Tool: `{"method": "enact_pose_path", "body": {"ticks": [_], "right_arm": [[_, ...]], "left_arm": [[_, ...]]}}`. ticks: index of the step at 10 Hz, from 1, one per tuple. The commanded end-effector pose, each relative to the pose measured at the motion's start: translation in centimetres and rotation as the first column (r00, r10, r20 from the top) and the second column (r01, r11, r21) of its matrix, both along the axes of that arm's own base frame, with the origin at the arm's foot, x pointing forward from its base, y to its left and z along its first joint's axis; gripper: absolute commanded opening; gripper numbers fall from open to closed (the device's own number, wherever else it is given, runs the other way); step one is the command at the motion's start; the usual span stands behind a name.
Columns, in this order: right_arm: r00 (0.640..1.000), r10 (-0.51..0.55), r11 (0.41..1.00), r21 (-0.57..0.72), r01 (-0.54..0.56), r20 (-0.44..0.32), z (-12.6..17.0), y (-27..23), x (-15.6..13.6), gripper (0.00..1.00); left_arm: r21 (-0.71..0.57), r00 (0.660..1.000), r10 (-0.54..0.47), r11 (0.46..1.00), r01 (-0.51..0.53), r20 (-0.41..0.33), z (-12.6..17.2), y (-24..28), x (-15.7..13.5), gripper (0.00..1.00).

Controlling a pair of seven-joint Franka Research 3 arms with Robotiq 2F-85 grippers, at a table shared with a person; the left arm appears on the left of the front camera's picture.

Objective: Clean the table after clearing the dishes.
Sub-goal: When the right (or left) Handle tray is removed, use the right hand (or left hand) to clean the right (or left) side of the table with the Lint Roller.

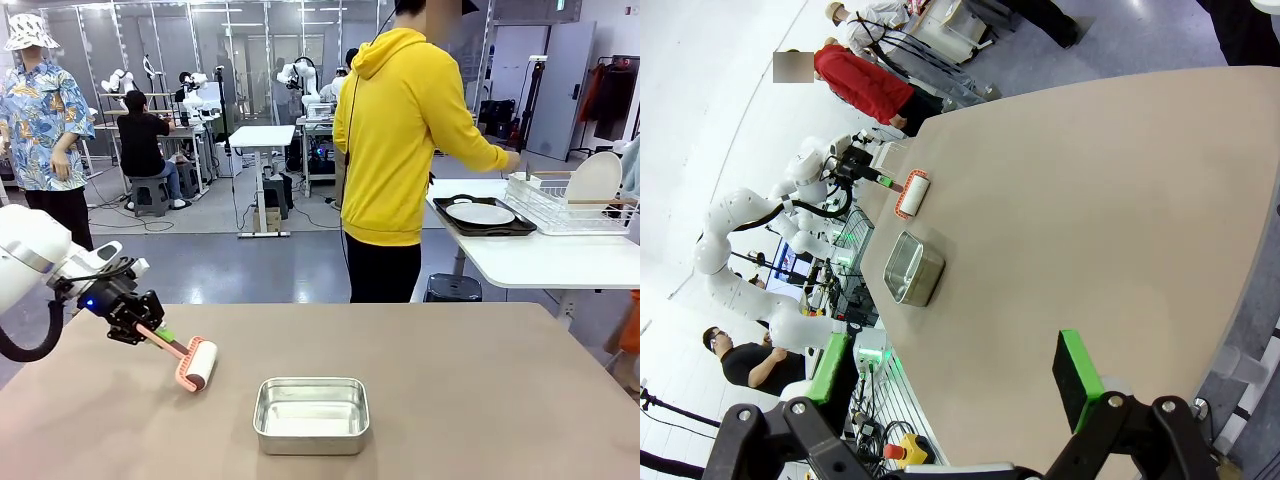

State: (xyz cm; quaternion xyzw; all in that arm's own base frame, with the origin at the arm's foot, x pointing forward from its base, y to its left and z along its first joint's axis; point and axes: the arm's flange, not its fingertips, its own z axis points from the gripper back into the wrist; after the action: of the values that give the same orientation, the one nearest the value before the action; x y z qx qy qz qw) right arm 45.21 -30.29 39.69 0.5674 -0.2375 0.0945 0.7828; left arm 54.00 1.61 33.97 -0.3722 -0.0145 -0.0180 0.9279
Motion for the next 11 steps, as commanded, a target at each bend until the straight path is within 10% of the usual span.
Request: {"method": "enact_pose_path", "body": {"ticks": [1, 11], "right_arm": [[1.000, -0.004, 1.000, 0.006, 0.004, 0.010, 0.2, 0.5, -0.4, 1.00], [1.000, -0.004, 1.000, 0.006, 0.004, 0.010, 0.2, 0.5, -0.4, 1.00]], "left_arm": [[0.047, 0.999, -0.054, 0.997, 0.054, -0.001, -0.3, 2.4, -0.9, 0.21], [-0.096, 0.999, -0.007, 0.995, 0.011, 0.044, -2.3, 15.4, -1.8, 0.21]]}}
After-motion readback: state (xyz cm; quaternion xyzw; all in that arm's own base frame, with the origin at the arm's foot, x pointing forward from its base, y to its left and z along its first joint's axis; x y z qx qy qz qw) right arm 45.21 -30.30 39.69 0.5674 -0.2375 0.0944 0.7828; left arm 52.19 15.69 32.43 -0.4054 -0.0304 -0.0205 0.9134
